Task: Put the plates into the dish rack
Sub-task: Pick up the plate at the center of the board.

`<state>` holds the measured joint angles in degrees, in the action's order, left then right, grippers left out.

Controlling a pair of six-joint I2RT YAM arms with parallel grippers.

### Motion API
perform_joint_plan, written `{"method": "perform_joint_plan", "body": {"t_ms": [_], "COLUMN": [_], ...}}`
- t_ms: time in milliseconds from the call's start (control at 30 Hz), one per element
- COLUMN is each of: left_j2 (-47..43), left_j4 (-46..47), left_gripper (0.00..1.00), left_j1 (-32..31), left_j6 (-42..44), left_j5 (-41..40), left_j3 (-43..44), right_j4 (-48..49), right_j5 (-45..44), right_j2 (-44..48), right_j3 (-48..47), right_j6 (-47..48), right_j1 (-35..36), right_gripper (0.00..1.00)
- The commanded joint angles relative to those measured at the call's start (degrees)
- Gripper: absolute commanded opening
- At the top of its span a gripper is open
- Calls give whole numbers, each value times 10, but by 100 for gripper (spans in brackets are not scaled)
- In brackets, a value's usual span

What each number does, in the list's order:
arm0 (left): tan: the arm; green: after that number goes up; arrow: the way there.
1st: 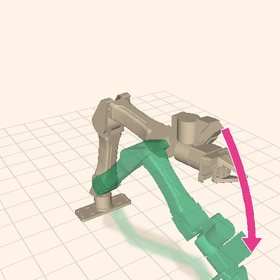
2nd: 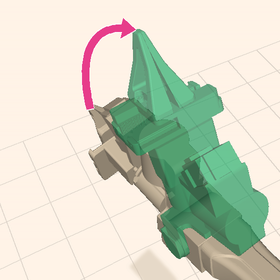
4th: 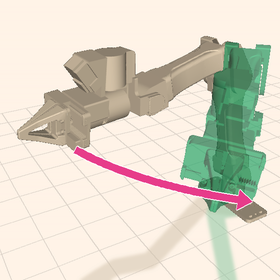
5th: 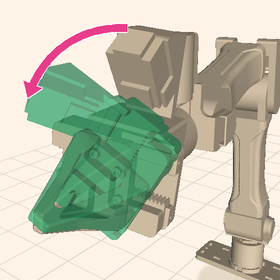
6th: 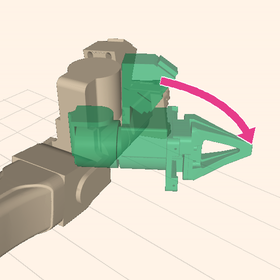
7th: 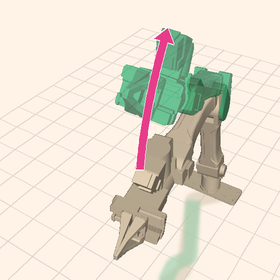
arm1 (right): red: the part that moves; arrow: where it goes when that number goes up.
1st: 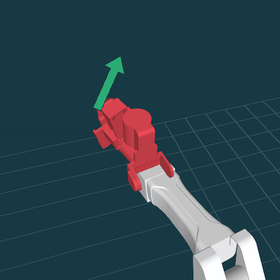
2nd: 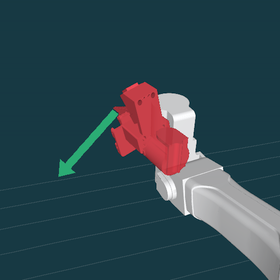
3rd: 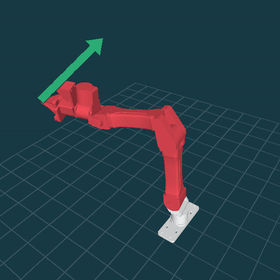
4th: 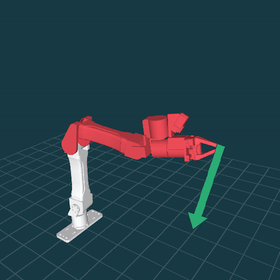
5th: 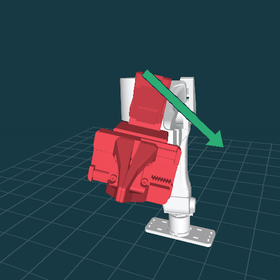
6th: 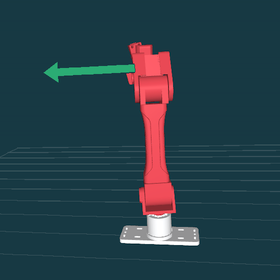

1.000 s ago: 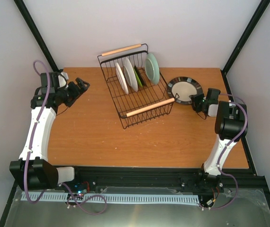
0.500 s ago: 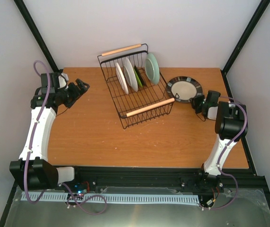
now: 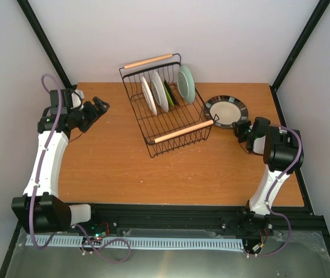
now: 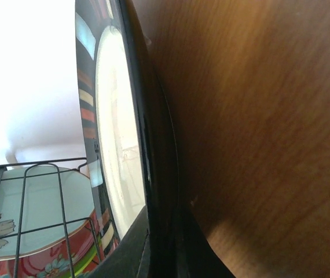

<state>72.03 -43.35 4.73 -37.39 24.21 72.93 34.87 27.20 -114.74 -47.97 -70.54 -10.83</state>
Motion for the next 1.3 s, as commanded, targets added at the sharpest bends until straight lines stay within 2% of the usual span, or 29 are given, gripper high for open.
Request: {"method": "perform_joint_plan", "body": {"t_ms": [0,233,500,1000,1267], "left_j2": [-5,-3,1,32,105], "left_j4": [4,5,19,5,-35], "left_gripper": [100,100,100,100,99], "left_j1": [-1,-1,-2,-5,-62], "left_j6": [20,27,28,31,61], "left_j5": [5,10,25,53,34], "left_j3": [22,26,33,126,233], "right_j4": [51,151,158,85,12], "right_j5": [20,47,41,54,74], "right_j2": [3,11,49,119,169], "right_j3": [31,34,1,-103,-159], "right_j6": [-24,-55,-52,8,68], "right_j1": [-17,-32,-40,-46,-44], "right_gripper": [3,3,3,3,3]}}
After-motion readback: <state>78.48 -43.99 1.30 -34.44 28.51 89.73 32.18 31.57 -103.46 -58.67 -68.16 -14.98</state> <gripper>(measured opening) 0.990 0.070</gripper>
